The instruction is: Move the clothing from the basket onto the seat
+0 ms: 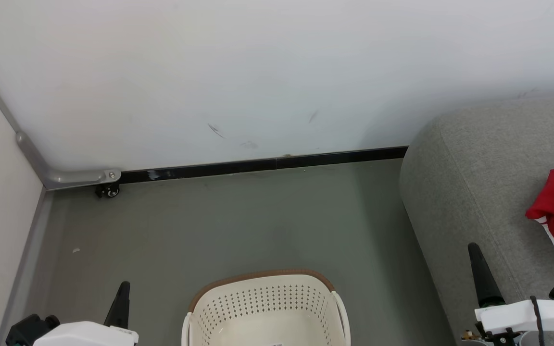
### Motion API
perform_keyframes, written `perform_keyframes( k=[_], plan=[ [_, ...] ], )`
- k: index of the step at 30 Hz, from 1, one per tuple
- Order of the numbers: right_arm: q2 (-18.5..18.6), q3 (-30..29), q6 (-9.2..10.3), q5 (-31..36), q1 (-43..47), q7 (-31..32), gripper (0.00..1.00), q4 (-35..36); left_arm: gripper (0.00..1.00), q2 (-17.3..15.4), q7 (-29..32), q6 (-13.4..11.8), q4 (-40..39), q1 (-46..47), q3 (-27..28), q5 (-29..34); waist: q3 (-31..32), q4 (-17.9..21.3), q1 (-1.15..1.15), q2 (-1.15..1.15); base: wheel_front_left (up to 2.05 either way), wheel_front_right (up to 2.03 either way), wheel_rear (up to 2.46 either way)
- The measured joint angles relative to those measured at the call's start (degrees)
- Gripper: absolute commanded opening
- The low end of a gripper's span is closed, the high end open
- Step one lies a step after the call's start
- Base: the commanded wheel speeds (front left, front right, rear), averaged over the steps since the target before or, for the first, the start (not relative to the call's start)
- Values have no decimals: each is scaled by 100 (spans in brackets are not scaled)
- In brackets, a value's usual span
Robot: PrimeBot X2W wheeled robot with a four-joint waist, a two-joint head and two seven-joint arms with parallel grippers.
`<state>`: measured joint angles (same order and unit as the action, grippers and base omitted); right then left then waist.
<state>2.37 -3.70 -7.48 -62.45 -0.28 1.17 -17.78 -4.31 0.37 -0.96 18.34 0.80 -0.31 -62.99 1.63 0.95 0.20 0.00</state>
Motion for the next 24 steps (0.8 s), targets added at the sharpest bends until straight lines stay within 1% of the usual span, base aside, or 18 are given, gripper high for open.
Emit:
perform_keyframes(
  k=[7, 20, 23, 24],
  plan=[
    [-1, -96, 0, -589, -85, 110, 0, 42, 0, 60, 123, 144, -23, 75, 108, -552, -51, -19, -11, 0, 0, 0, 0],
    [-1, -232, 0, -1652, -190, 289, 0, 93, 0, 116, 372, 455, -87, 180, 315, -1601, -116, -55, -15, 0, 0, 0, 0],
    [0, -277, 0, -1896, -241, 341, 0, 120, 0, 135, 419, 506, -93, 187, 361, -1858, -129, -64, -15, 0, 0, 0, 0],
    [0, -277, 0, -1896, -241, 341, 0, 120, 0, 135, 419, 506, -93, 187, 361, -1858, -129, -64, -15, 0, 0, 0, 0]
  ],
)
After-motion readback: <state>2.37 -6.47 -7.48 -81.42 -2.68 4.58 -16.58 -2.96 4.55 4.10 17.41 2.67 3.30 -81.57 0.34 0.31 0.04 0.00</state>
